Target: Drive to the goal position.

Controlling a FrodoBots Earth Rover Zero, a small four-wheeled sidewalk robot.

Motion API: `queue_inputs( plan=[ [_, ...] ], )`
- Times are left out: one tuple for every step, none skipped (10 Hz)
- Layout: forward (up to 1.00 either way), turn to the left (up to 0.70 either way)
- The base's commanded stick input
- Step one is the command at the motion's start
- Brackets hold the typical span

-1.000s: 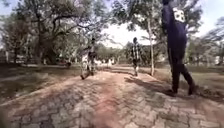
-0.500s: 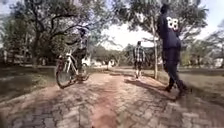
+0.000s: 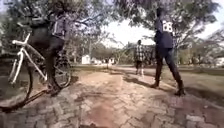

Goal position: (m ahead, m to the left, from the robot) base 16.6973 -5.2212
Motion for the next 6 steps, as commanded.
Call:
queue_inputs(
  plan=[
    [0.85,-0.26],
    [0.85,0.00],
    [0.85,0.00],
    [0.85,0.00],
    [0.85,0.00],
    [0.85,0.00]
  ],
)
